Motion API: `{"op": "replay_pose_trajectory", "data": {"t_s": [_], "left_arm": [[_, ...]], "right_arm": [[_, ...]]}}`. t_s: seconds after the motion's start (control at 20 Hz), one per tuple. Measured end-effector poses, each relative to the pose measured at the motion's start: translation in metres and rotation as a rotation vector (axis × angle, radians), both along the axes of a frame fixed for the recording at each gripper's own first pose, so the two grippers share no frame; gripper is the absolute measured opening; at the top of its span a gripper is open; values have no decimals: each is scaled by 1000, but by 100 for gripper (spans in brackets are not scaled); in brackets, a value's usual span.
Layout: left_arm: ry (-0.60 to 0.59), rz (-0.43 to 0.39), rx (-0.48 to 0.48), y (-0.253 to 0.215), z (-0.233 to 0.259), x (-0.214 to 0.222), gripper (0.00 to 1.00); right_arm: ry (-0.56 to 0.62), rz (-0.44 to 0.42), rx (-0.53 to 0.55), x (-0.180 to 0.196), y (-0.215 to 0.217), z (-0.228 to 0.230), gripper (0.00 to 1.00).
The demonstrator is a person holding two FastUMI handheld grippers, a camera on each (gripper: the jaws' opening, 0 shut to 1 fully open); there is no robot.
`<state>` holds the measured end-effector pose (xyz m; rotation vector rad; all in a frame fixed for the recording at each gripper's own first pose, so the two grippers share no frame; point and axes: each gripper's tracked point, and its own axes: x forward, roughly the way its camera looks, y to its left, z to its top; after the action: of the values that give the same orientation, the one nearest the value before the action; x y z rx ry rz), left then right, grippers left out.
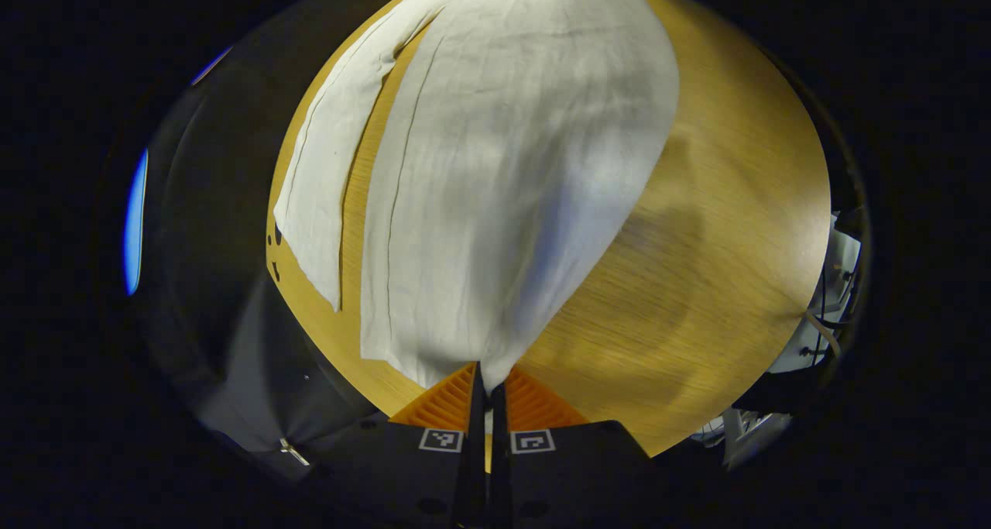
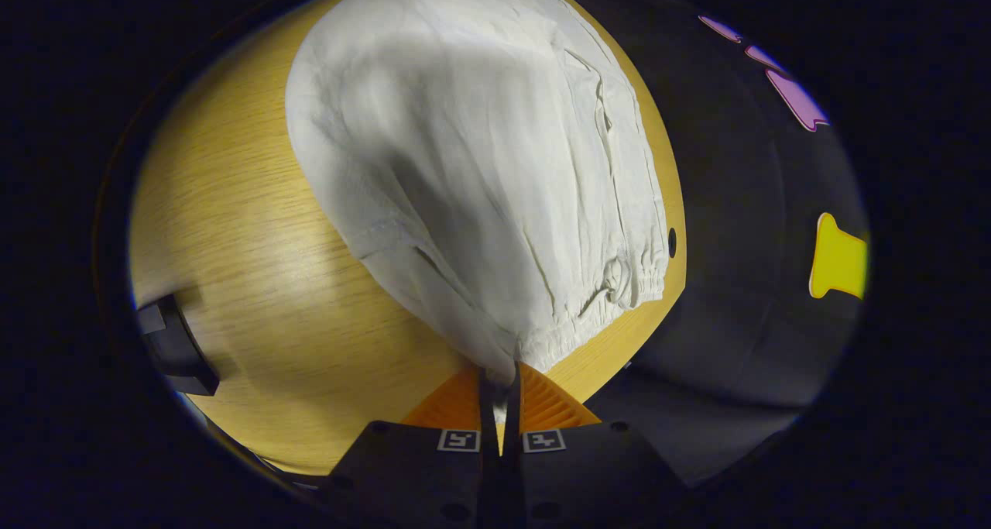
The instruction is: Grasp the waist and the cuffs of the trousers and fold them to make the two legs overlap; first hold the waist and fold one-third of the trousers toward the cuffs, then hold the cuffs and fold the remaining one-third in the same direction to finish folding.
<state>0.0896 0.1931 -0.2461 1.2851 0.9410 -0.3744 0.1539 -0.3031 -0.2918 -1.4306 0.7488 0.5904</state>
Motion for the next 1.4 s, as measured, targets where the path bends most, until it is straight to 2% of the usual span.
{"op": "replay_pose_trajectory", "data": {"t_s": [0.15, 0.3, 0.6, 0.7, 0.8, 1.0, 1.15, 1.4], "left_arm": [[-61, 34, -13, 1, 3, 4, 6], [-171, 76, -46, 0, 20, 11, 5], [-414, 238, -208, -5, 77, 31, 5], [-488, 265, -246, -13, 97, 44, 5], [-533, 314, -324, -13, 111, 63, 5], [-595, 441, -523, -17, 142, 104, 5], [-641, 503, -663, -30, 175, 136, 5], [-696, 593, -822, -20, 212, 220, 5]], "right_arm": [[-9, -14, 11, 0, 0, 1, 5], [-11, -83, 73, 3, 1, 10, 5], [-134, -344, 339, 23, 10, 61, 5], [-156, -427, 424, 36, 17, 81, 5], [-181, -496, 514, 49, 27, 110, 5], [-207, -650, 745, 88, 47, 133, 5], [-230, -790, 911, 115, 60, 151, 5], [-280, -919, 1078, 167, 70, 165, 5]]}}
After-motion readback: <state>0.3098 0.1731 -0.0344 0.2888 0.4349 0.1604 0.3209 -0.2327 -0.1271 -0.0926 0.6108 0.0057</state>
